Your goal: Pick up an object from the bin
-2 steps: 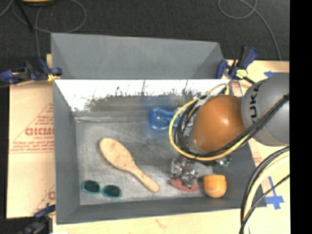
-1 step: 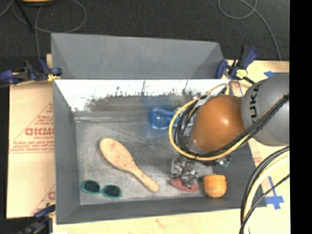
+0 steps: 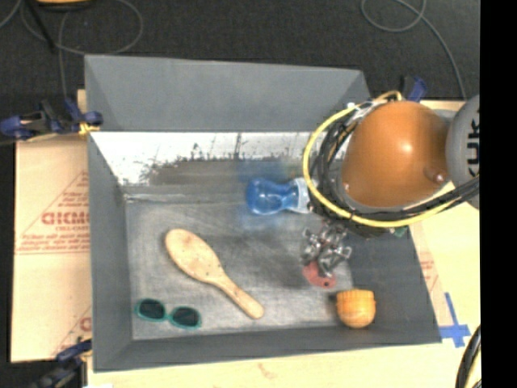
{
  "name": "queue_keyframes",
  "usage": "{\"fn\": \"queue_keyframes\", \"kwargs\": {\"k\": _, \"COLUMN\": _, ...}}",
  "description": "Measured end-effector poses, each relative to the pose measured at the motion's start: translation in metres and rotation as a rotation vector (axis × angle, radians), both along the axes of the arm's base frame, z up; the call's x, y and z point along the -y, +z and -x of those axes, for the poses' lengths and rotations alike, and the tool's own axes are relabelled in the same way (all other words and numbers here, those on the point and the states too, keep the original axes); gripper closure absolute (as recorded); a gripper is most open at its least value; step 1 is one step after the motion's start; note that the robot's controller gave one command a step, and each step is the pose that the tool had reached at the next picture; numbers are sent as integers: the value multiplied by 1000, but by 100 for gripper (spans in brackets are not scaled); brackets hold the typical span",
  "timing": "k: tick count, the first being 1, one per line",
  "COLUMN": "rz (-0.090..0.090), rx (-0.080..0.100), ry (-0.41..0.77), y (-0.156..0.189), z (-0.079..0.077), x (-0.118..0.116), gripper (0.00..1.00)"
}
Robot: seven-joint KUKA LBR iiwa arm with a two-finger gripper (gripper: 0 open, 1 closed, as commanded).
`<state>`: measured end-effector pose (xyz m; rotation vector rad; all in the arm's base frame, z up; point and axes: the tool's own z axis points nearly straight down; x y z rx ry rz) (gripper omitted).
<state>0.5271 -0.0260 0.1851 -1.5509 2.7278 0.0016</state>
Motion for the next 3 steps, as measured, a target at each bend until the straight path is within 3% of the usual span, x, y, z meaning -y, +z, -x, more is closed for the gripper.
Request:
{"fn": "queue_keyframes", "kwargs": {"k": 1, "rz": 0, "rx": -1, "ry": -1, "y": 0, "z": 0, "x": 0, "gripper": 100}}
{"fn": "queue_keyframes", "kwargs": {"k": 2, "rz": 1, "rx": 9, "ry": -25, "y": -46, "z": 0, "x": 41, "gripper": 100}}
{"fn": "queue_keyframes", "kwargs": {"k": 3, "rz": 1, "rx": -1, "ry": 225, "y": 66, "z": 45, "x": -6, "gripper": 100}}
